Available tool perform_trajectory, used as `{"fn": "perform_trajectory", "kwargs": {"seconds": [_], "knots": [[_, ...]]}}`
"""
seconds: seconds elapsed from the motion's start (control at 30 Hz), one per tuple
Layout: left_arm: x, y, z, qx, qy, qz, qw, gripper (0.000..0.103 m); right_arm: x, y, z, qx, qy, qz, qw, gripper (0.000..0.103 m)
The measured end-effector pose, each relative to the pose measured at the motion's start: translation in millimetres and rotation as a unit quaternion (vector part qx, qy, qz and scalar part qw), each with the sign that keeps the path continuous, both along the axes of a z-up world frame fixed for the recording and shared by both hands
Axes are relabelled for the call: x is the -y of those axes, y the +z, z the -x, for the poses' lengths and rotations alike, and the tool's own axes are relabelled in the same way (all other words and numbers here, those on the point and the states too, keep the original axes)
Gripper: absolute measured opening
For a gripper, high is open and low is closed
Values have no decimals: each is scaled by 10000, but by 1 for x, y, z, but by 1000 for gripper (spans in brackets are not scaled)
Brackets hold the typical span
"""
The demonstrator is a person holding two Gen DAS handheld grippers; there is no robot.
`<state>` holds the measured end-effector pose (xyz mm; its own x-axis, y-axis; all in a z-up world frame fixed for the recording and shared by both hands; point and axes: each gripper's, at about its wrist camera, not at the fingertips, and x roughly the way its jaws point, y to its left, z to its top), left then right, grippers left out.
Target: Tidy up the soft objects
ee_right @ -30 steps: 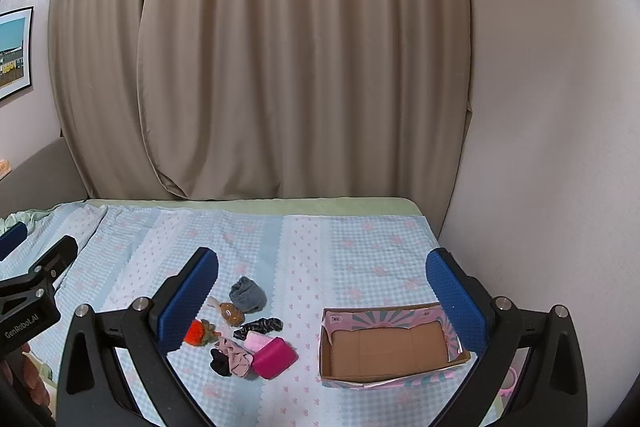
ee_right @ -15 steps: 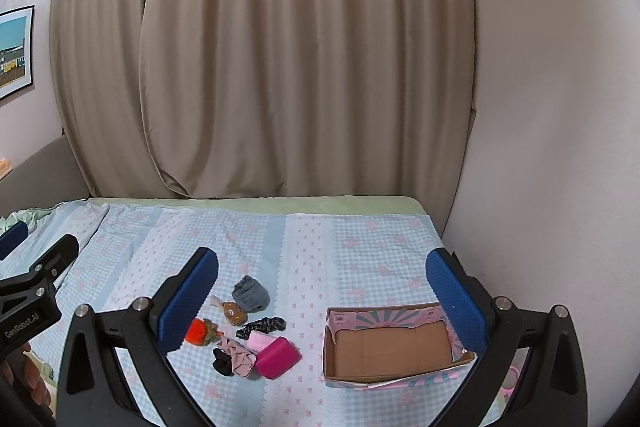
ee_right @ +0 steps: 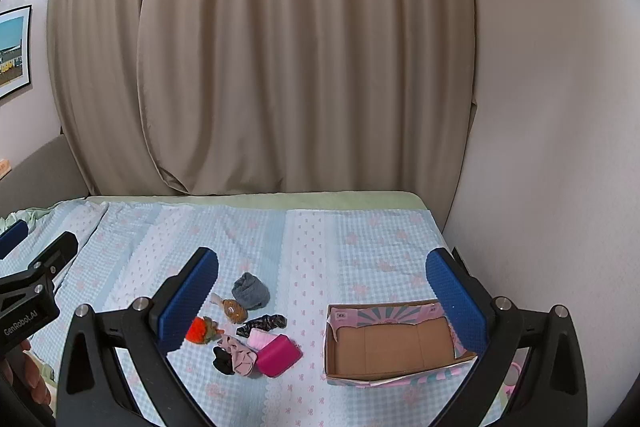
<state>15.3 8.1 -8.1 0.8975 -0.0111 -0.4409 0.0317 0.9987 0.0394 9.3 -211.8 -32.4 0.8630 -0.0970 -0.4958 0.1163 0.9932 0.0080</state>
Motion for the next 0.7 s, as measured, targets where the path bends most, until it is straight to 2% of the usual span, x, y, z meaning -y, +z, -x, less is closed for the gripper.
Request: {"fn": "perform_trajectory", "kwargs": {"seconds": [0.17, 0.37, 0.57, 0.7], "knots": [[-6, -4, -8, -98, -39, 21, 9999, 102, -5, -4, -5, -109, -24, -42, 9999, 103], [-25, -21, -30, -451, -88, 55, 9989, 102, -13, -20, -22, -370, -48, -279, 9989, 103], [-54, -60, -69, -1060, -169, 128, 9941, 102, -23, -63, -46, -878, -119, -880, 9922, 103], [-78, -110, -103, -1624, -290, 209, 9861, 102, -27, -108, -65, -1294, -323, -1434, 9806, 103]]}}
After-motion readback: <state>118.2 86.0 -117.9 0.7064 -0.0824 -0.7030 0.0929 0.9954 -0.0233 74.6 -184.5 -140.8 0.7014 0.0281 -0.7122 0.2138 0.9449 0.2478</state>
